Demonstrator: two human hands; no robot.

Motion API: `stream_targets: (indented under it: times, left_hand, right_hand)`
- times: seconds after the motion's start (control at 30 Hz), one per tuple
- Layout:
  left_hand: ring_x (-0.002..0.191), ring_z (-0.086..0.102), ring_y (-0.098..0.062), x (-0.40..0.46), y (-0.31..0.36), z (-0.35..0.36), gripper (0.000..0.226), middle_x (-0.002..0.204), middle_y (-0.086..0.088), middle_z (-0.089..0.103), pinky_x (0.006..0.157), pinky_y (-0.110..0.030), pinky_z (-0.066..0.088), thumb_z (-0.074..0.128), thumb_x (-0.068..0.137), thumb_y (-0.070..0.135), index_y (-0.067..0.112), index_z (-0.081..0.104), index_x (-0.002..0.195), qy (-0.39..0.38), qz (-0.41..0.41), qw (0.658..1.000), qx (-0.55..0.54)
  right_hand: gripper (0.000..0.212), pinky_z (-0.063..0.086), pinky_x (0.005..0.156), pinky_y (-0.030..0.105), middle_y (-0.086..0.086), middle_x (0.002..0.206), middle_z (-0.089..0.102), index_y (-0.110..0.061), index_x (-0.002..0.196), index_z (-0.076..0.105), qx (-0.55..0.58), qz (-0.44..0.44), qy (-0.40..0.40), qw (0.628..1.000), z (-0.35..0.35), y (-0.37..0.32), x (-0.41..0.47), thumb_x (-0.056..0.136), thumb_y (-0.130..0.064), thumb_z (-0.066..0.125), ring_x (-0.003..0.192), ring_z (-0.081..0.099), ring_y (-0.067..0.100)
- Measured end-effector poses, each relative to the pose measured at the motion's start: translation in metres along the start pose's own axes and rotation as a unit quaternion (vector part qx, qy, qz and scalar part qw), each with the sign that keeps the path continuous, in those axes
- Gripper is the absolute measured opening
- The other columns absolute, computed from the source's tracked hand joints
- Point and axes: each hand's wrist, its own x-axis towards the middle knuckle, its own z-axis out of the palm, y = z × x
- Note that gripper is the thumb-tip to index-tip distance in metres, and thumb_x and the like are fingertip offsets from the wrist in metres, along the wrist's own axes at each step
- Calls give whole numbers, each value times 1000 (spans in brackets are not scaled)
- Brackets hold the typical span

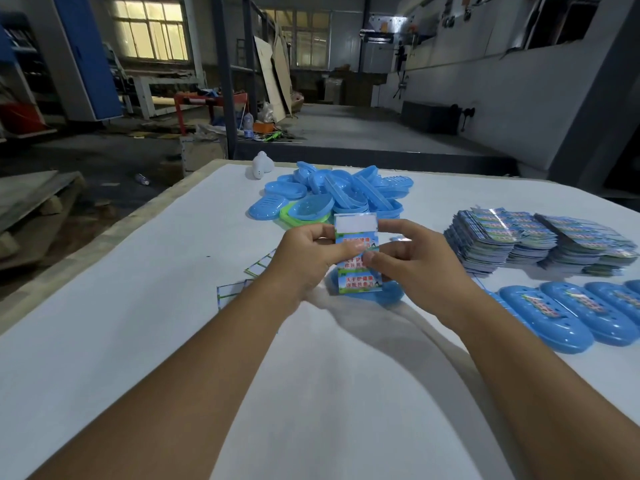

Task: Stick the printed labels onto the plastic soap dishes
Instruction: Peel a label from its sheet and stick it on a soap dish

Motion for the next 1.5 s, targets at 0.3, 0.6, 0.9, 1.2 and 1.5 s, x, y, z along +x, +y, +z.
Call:
stream_targets:
  times: [0.3,0.6,0.9,1.2,1.5]
  left_hand:
    - [57,50,0,2,2,-4,22,68,4,71,61,-25,45,68,87,27,14,76,70,44,27,989,136]
    - [49,52,5,-2,0,-3,27,57,12,66,53,-20,36,67,86,25,20,70,61,26,53,984,166]
    - [66,64,-13,-6,-6,5,15,70,-3,73,73,-43,58,69,81,27,15,73,73,2,124,980,157]
    - [62,61,-3,-6,-12,11,11,68,12,71,60,-21,51,69,86,22,19,75,77,20,174,957,231]
    - [58,58,1,-8,-13,16,12,65,12,70,57,-22,52,67,76,32,23,73,71,34,147,968,200]
  right_hand:
    - [35,62,67,26,-2,86,80,-16,124,63,17,51,52,997,-6,-1,4,91,-11,73,79,77,14]
    - [33,55,58,17,-7,82,79,-27,114,63,13,60,56,997,-6,-1,4,88,-12,76,74,75,7]
    - [16,51,54,19,-10,65,73,-23,70,73,-164,-36,104,980,-2,3,0,83,-30,79,56,62,-2]
    - [21,40,44,21,-14,56,68,-29,60,74,-238,-38,117,963,1,-5,-7,79,-36,69,47,53,-1]
    - [30,50,50,33,1,56,66,-14,64,72,-271,-43,149,950,4,-7,-7,68,-38,54,50,56,14]
